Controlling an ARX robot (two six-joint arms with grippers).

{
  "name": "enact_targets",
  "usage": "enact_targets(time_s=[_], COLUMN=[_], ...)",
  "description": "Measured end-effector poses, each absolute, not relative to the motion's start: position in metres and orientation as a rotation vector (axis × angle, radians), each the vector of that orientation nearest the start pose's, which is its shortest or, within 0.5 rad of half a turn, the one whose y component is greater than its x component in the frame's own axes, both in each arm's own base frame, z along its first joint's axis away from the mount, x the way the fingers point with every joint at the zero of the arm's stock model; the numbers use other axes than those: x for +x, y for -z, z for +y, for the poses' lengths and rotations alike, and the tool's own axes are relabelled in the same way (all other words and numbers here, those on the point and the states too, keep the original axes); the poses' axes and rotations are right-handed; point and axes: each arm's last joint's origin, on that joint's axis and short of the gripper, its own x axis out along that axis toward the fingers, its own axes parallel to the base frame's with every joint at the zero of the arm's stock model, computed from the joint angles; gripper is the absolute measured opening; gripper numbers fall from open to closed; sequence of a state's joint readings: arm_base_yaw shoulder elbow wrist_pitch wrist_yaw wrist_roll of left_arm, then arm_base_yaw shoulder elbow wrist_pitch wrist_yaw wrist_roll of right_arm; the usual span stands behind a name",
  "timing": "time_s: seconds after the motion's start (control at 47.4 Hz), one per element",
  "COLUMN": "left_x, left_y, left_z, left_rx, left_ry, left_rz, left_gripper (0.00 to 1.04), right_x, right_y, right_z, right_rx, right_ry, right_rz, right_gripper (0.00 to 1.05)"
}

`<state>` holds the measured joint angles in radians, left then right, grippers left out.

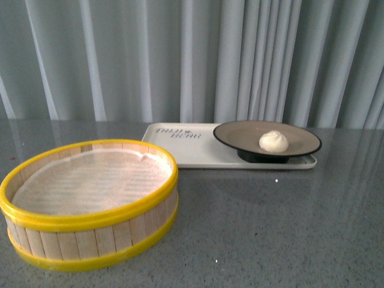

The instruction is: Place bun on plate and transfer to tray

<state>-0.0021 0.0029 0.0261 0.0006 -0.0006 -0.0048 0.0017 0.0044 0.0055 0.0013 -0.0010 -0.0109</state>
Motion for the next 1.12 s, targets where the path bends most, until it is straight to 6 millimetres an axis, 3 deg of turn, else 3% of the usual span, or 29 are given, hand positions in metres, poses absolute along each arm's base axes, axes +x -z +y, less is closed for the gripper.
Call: enact_targets(time_s=[0.443, 1.118], left_x=[0.0962, 0.0962], left_y=[-0.1722, -0.1722], left_z=[-0.0002, -0.0002], left_rx=[-0.005, -0.005], left_ry=[0.002, 0.002], left_rz=[-0.024, -0.024], left_gripper=[0.98, 0.98], right_x=[0.0976, 0.0976], right_y=[-0.1652, -0.1652], right_z=[0.0002, 0.0002], right_rx=[-0.010, -0.010], right_ry=[-0.003, -0.003], right_rz=[-0.002, -0.002], right_gripper=[0.98, 0.96])
